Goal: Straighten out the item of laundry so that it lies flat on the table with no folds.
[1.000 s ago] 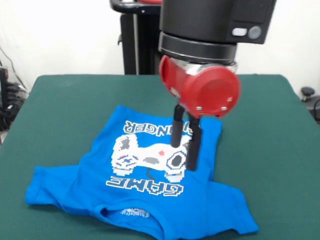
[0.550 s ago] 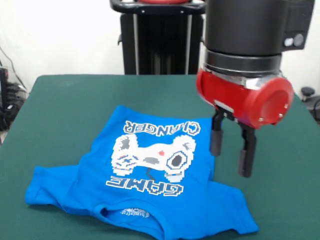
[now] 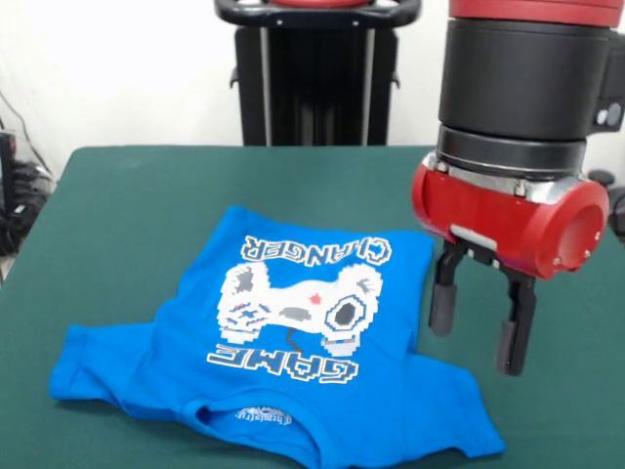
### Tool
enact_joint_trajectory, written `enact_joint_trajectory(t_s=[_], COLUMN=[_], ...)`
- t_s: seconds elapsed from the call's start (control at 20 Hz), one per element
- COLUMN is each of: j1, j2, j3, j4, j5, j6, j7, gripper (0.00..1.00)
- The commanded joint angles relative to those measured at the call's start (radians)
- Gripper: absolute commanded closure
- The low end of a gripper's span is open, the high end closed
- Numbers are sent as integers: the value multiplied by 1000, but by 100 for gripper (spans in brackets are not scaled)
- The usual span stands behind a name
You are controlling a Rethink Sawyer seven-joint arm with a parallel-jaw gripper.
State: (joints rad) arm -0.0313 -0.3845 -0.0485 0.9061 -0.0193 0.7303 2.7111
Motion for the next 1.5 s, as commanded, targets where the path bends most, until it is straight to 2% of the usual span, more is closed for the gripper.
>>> enact_joint_trajectory(t_s=[0.05, 0.3, 0.5, 0.6, 0.75, 1.05, 1.25, 1.5], j1=[61, 102, 62, 86, 132, 182, 176, 131], j2=[120, 172, 178, 187, 196, 212, 215, 204], j3=[73, 30, 127, 88, -20, -140, -116, 1], j4=[-18, -112, -75, -107, -166, -179, -133, -19], j5=[-81, -122, -82, -104, -170, -240, -226, -151], j6=[-37, 4, -13, 9, 42, 35, 3, -43], j7=[-102, -44, -108, -79, -34, 56, 51, 6], gripper=[0, 0, 0, 0, 0, 0, 0, 0])
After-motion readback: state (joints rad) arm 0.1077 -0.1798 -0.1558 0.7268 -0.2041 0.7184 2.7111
